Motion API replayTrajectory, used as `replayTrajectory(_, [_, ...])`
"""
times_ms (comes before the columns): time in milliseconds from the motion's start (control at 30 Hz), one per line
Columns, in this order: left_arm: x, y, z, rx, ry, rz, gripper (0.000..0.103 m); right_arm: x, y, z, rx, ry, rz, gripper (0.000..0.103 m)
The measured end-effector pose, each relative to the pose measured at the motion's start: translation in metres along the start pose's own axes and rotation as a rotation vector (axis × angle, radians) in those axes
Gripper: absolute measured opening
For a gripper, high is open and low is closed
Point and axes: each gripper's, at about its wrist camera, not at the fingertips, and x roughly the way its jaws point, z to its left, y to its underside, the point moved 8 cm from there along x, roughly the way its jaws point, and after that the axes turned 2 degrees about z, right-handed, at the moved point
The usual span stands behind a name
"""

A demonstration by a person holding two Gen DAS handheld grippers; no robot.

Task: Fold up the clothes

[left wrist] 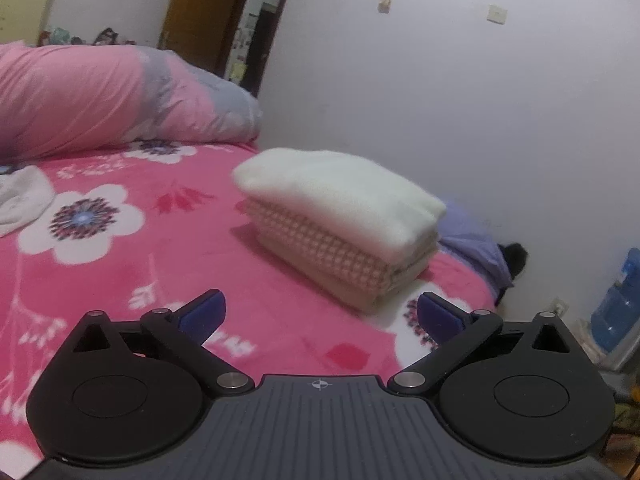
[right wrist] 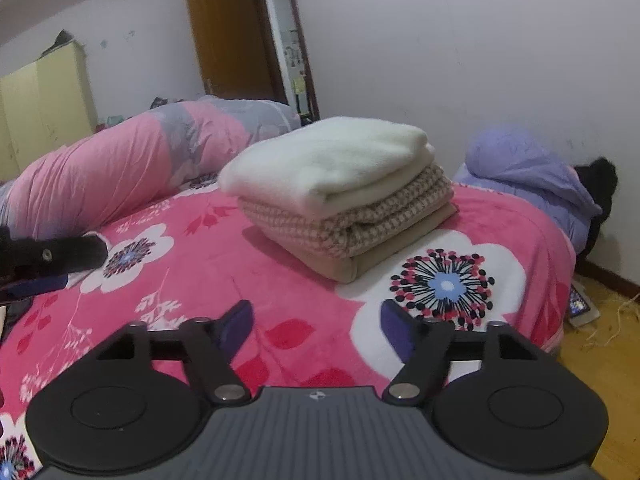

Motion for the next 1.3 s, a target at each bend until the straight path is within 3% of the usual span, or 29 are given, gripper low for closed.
replayTrajectory(167, [-0.025,0.014,0.007,-0.005,-0.036,0.015,0.103,-0.015,0.005,0.027,-0.077,0.007,-0.027,0.102])
replayTrajectory(400, [-0.054,0.024,0.010,-0.005,-0.082,0.028,0.103,-0.031,0.007,0.045,-0.107,0.041,-0.043,0.103])
replayTrajectory(700, [-0.082,0.031,0.015,-0.020,-0.115,0.011,0.103,-0.040,0.013,0.032,-0.011,0.100,0.051,0.103])
replayTrajectory(967, [-0.094,0.043,0.019,-0.066,-0.139,0.026,0.103,-0.060,0.014,0.029,-0.004,0.160,0.008,0.103])
replayTrajectory(1133, [-0.098,0.048,0.022,-0.036,-0.219,0.028,0.103,-0.072,0.010,0.033,-0.015,0.176,-0.035,0.103])
replayTrajectory(1300, [-0.106,0.049,0.030,-0.032,-0.290,0.016,0.103,-0.080,0.009,0.040,-0.072,0.269,-0.071,0.103])
